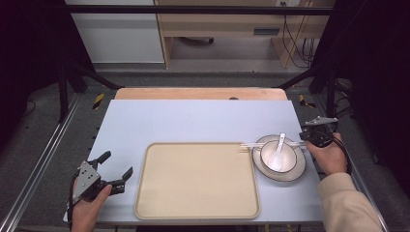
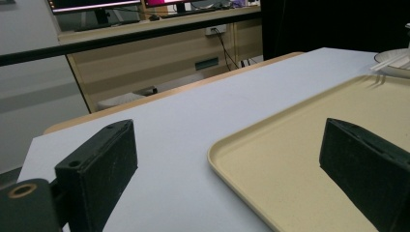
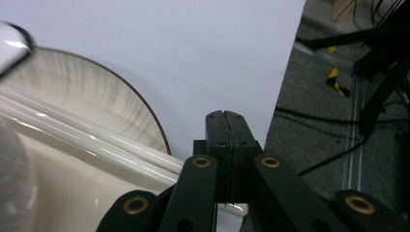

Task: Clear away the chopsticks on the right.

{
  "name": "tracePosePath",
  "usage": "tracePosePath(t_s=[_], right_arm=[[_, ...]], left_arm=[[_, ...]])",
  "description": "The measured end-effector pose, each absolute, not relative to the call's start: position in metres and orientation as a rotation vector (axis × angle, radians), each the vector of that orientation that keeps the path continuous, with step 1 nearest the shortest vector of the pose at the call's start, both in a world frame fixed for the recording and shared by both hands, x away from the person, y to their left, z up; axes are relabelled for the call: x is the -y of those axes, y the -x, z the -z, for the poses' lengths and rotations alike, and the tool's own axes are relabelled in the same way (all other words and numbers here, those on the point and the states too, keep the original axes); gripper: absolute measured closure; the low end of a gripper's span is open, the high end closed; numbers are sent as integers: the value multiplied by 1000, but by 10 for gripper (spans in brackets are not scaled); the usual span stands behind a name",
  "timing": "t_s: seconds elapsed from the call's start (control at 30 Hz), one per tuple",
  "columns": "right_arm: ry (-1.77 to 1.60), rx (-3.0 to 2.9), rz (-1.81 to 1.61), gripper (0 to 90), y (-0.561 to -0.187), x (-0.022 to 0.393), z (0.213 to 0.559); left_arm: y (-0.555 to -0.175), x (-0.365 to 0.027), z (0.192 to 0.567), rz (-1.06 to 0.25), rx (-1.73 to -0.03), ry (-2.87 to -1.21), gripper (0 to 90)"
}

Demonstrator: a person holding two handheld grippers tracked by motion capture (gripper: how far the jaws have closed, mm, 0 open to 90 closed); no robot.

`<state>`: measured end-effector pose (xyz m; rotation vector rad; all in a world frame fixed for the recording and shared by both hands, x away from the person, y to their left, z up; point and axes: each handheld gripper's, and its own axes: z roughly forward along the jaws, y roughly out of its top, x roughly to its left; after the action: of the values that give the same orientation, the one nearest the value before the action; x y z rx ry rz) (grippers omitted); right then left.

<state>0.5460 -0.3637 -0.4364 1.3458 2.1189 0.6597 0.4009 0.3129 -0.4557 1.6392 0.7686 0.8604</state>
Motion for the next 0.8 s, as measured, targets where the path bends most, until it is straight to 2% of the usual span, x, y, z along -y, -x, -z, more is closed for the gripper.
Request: tracePosePath(t_s=[0.3, 0.8], right_arm=[[-1391, -2170, -632, 900, -553, 365, 445], [-1409, -2180, -648, 895, -511, 373, 444]], left_arm=[[-393, -321, 456, -879, -789, -1638, 61], [-394, -321, 458, -864, -783, -1650, 66]])
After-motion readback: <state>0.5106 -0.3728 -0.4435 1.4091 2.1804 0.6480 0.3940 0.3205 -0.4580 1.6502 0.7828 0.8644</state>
